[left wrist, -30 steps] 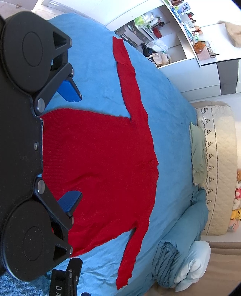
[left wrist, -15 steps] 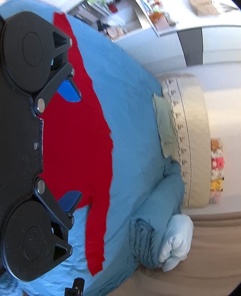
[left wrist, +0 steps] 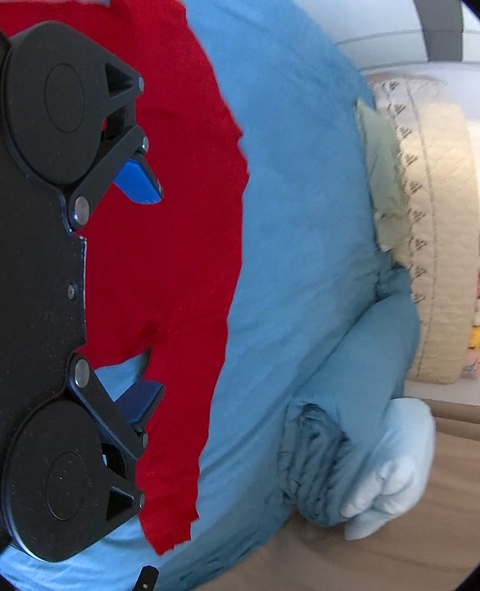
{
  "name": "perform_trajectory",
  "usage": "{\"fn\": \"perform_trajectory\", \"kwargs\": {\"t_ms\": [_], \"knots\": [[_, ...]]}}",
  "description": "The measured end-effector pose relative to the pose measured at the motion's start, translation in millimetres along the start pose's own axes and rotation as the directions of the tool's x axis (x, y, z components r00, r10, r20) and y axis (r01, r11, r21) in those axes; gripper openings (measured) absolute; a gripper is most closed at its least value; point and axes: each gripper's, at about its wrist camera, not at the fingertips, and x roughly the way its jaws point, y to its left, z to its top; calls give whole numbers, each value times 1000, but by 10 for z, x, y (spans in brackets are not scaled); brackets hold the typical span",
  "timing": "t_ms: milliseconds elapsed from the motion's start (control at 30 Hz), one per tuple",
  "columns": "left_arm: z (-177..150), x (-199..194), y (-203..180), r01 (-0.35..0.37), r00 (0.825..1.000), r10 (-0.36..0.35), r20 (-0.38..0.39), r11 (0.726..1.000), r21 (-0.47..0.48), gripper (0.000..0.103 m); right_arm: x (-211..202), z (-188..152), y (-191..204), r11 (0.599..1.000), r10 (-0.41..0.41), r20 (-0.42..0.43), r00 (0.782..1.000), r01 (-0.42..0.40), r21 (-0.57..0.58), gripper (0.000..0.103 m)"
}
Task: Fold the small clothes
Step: 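Grasp the sweater sleeve with the right gripper and fold it across the body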
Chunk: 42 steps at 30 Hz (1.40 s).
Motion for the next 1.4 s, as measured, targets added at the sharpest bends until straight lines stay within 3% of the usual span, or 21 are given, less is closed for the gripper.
{"fn": "perform_trajectory", "kwargs": {"t_ms": [233,433,533,600,667,767,900,967,1033,1200,1333,1400], "knots": [[-11,774,-3,-54,995,55,-88,998,12,103,892,-188,-231,994,14,-56,998,-8,111,103],[-83,1154,27,-73,988,76,-131,997,25,103,1286,-218,-397,970,59,-56,997,-44,240,90],[-110,1204,59,-64,989,66,-132,998,17,103,1407,-159,-458,956,62,-21,998,-54,290,74],[-109,1226,85,-63,989,65,-135,998,20,103,1441,-122,-488,946,58,-10,998,-51,319,46],[-105,1238,127,-67,987,69,-142,998,18,103,1479,-76,-483,942,63,-9,998,-56,330,28],[-61,1220,261,-75,985,73,-154,997,-7,103,1392,20,-350,952,63,11,998,-63,300,24],[26,1029,549,-73,989,65,-134,996,-53,103,1075,281,102,960,153,83,985,-168,223,24],[77,882,726,-84,991,76,-114,994,-70,103,893,442,465,953,230,119,966,-248,173,24],[110,731,921,-103,991,95,-97,991,-88,103,697,581,928,933,324,151,934,-342,116,24],[111,361,1502,-203,979,198,-56,975,-90,103,347,655,2211,821,564,153,811,-571,-2,24],[-49,118,2065,-238,971,232,-58,960,-148,103,267,220,3366,708,704,67,707,-690,-153,23],[-176,31,2323,-223,974,213,-70,957,-185,103,346,-187,3850,667,727,-19,687,-712,-222,23]]}}
